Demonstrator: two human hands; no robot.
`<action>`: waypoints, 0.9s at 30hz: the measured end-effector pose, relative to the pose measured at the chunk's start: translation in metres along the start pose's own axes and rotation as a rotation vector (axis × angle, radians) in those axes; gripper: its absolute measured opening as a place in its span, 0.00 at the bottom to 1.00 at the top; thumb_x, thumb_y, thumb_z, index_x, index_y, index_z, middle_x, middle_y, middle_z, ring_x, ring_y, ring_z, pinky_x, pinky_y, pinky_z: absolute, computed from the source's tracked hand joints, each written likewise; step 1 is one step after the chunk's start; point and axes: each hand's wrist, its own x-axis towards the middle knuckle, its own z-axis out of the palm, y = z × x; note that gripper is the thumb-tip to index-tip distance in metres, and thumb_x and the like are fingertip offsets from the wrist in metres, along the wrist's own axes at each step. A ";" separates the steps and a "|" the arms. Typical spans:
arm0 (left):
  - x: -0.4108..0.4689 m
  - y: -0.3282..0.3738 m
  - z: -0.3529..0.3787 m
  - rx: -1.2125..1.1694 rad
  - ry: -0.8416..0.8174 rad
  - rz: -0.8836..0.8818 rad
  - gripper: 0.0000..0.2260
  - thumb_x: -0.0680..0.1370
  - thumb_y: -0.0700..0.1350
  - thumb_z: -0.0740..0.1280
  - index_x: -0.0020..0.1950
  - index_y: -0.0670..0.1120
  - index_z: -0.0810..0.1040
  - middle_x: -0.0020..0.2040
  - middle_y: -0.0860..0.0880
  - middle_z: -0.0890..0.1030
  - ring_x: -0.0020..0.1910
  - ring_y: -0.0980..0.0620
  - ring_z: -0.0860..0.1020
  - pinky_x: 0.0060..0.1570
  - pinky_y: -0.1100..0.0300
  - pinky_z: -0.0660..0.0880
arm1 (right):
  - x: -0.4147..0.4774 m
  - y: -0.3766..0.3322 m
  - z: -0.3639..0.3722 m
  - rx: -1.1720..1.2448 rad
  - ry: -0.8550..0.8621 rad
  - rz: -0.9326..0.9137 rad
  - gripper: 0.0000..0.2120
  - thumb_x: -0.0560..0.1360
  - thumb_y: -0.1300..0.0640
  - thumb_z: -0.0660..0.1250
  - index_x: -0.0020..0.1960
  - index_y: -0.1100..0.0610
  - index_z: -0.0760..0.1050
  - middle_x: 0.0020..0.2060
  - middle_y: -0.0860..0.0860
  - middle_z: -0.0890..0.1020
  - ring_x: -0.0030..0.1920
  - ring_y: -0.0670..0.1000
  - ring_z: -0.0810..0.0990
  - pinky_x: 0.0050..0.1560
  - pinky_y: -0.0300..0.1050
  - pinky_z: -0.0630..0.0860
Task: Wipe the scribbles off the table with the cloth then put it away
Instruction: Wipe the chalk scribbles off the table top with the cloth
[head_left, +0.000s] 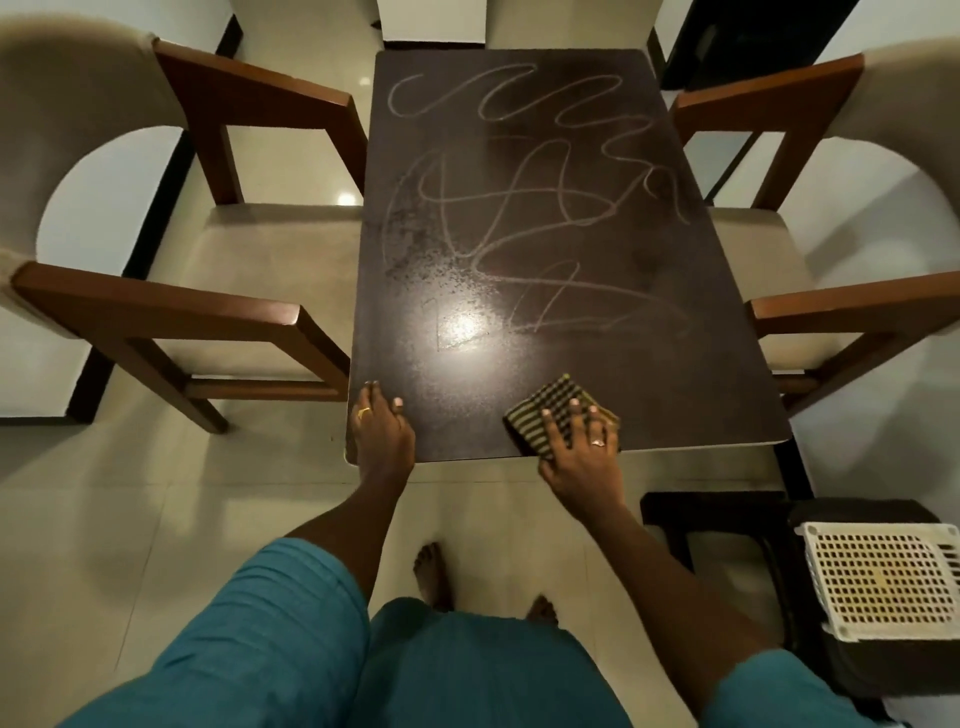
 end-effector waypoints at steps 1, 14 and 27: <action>0.002 0.002 0.002 -0.004 -0.010 0.005 0.21 0.81 0.44 0.52 0.72 0.38 0.59 0.73 0.38 0.63 0.72 0.39 0.60 0.71 0.46 0.58 | -0.003 0.011 0.000 -0.004 0.005 0.052 0.28 0.63 0.47 0.71 0.62 0.57 0.79 0.58 0.67 0.79 0.55 0.69 0.79 0.53 0.70 0.73; 0.029 -0.020 -0.010 -0.010 -0.040 -0.016 0.20 0.82 0.44 0.51 0.72 0.39 0.60 0.74 0.39 0.61 0.72 0.39 0.58 0.71 0.42 0.60 | 0.018 -0.062 -0.006 0.081 -0.037 -0.055 0.28 0.69 0.45 0.55 0.62 0.56 0.79 0.59 0.63 0.80 0.57 0.70 0.78 0.53 0.72 0.71; 0.083 -0.015 -0.023 -0.060 -0.030 0.069 0.18 0.81 0.43 0.51 0.70 0.39 0.64 0.72 0.39 0.65 0.71 0.41 0.60 0.69 0.44 0.61 | 0.122 -0.173 -0.025 0.154 -0.103 -0.273 0.29 0.80 0.41 0.48 0.78 0.50 0.47 0.77 0.60 0.49 0.75 0.67 0.45 0.71 0.68 0.39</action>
